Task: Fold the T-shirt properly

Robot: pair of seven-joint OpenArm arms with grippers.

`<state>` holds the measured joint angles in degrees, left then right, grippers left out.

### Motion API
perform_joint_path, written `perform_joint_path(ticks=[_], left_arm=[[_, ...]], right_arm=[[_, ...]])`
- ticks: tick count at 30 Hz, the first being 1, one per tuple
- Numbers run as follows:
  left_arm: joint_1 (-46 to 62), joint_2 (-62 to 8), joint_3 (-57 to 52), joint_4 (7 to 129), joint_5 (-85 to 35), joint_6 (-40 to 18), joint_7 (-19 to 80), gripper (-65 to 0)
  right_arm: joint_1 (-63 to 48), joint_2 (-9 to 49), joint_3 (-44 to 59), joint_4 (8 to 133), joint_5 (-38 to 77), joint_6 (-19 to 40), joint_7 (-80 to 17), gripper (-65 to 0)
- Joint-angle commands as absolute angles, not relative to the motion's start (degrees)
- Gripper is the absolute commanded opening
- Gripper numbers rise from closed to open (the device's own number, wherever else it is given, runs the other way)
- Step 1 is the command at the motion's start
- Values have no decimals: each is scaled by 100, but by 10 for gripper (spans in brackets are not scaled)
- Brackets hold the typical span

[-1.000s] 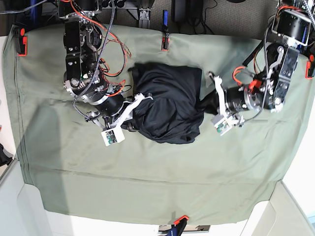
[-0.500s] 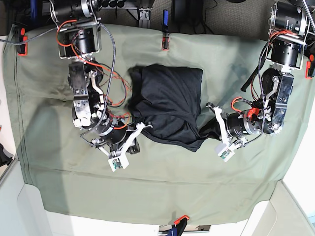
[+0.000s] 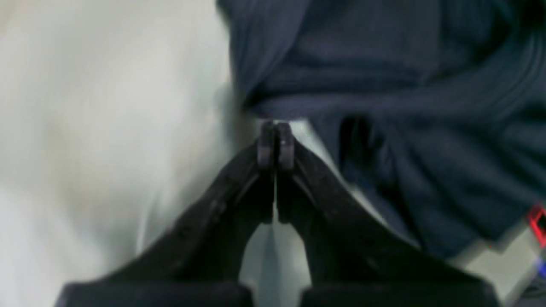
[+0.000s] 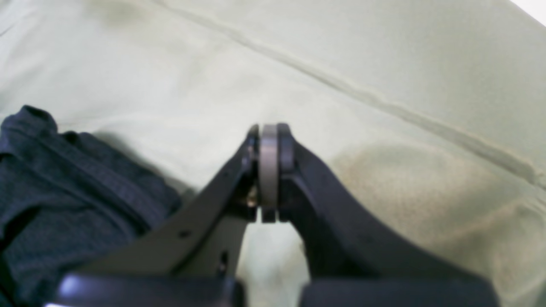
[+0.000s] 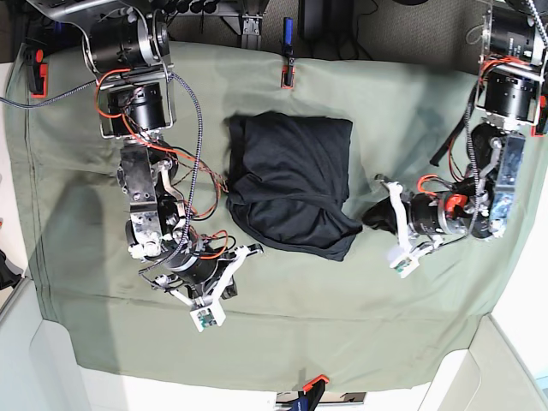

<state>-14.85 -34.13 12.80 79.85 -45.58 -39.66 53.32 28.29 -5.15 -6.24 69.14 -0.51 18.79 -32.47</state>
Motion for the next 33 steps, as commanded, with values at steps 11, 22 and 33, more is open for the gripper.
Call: perform_joint_path(ticks=[11,22,33], left_arm=[[-126,-4993,1225,11142,-5492,-4000,5837,-650],[1262,-4921,-285,11358,-5756,-4000,5843,-650],[3568,-4080,-2023,11373,-6025,-4000,5898,-650]], right_arm=[[1828,419,-613,9526,62,1122,-3946,-650],[-296,1118,556,11310,478,1090,-4042,-650],[-2403,1155,1946,11924,1507,1494,-4276,-650]])
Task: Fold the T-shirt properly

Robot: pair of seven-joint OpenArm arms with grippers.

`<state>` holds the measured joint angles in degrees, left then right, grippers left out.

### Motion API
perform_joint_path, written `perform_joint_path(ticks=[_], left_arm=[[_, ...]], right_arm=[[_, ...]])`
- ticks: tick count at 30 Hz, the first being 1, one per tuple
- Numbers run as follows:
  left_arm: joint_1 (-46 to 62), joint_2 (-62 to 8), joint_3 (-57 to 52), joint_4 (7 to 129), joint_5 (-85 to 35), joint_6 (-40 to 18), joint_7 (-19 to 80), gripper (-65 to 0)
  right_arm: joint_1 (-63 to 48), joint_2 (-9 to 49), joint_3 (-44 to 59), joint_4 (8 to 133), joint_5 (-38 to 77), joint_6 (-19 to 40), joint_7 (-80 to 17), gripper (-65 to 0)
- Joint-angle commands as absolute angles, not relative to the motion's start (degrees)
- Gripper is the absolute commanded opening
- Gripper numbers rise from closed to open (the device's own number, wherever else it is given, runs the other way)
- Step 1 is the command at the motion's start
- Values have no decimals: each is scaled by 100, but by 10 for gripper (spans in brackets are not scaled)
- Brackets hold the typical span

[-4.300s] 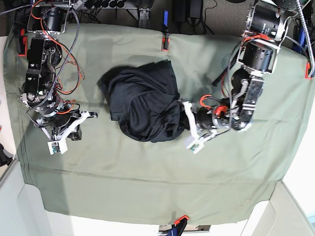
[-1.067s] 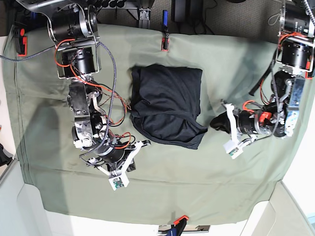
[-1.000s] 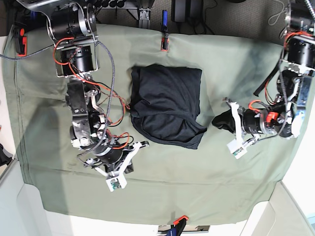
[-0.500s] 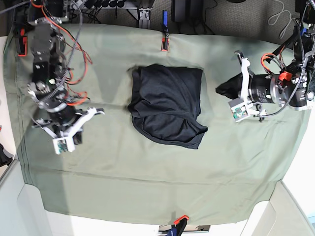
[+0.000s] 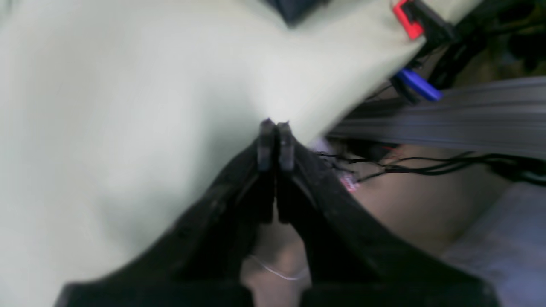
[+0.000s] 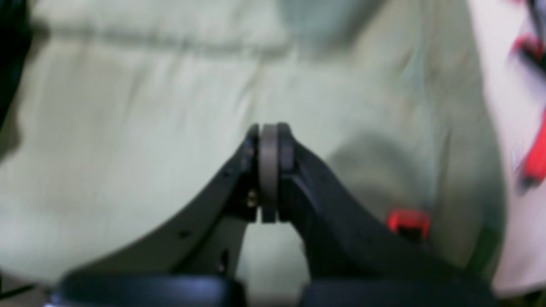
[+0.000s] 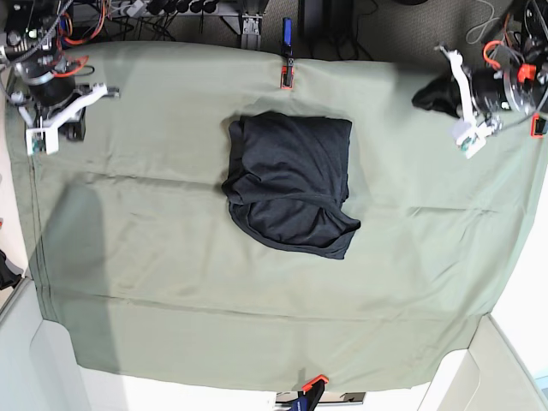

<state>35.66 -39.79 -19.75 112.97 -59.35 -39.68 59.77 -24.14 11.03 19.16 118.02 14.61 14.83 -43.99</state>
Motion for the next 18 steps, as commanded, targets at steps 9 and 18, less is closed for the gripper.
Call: perform_joint_path(ticks=[9,18], left_arm=[[5310,-3030,-2165,11292,-5240,-4000,5894,-650],[5395,-2842,-1820,9598,-4292,-4000,5544,-650]], right_arm=[[-4165,1155,2099,12086,2473,1959,-4370,-650],[-5151,1125,1903,11262,2571,2123,-4418,-650]])
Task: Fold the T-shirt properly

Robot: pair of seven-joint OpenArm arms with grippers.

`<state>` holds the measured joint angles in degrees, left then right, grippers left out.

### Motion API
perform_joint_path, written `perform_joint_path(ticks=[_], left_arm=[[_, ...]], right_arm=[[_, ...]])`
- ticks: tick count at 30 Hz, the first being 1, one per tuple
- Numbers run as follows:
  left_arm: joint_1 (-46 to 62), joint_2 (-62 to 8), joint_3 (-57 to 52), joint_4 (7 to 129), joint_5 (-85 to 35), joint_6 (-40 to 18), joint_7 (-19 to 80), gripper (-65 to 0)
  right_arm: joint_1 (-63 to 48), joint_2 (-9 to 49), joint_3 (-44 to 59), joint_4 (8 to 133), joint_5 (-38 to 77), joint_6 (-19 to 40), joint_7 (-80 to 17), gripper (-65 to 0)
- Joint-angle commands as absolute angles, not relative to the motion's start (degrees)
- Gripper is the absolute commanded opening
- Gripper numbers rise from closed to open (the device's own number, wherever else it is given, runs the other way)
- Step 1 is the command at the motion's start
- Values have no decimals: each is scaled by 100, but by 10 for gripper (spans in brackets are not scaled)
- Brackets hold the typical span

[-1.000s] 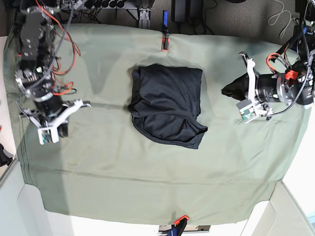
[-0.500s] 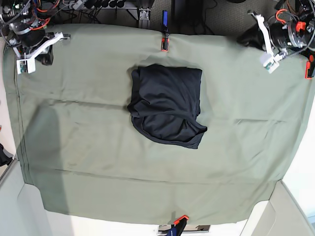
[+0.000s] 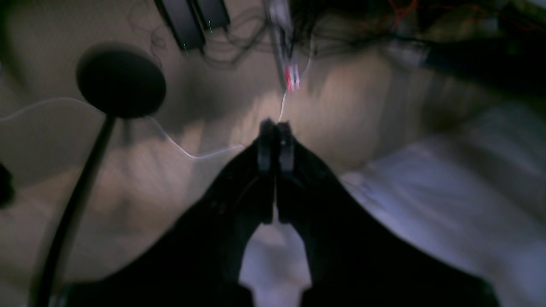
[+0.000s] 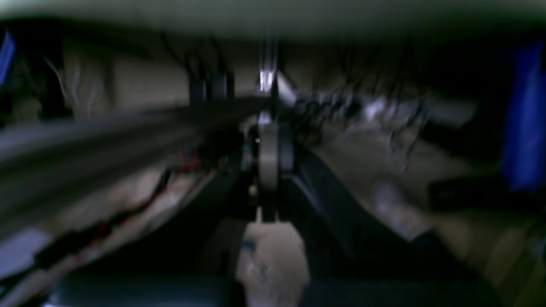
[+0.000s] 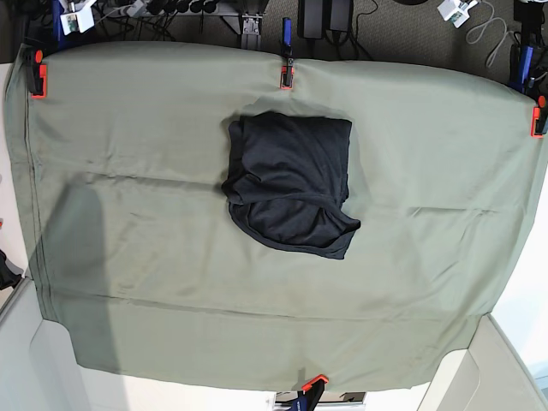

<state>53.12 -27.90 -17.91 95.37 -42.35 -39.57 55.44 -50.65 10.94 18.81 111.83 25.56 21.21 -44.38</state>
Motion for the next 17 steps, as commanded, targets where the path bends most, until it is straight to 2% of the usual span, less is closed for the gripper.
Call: perform_joint_path(ticks=[1,2,8,11,17], left_arm=[[5323,-2873,-1667,9397,-4206,-4000,5553,-650],[5249,-2895,-1487,9205,-4073,-3977,5551,-650],[4650,-2954,38,7985,-2882,-2858,5546,-650],[4189,-2923,768,7258,-2665,-2646,5415,-650],[2853,-2196,1581,5555,-2021,-2209,5225,-650]], right_arm=[[-5183,1125,1876,11043,2530,2123,-4488,-650],[-5196,1122,1848,10812,2493,2123,-4556,-650],[-5113,1127,1623,9354,2410,2126,-4637,-650],[-4762,1138,1437,8676,1953,2126,-4807,-650],[-3487,1382,921,6982,1629,2126,-4847,-650]])
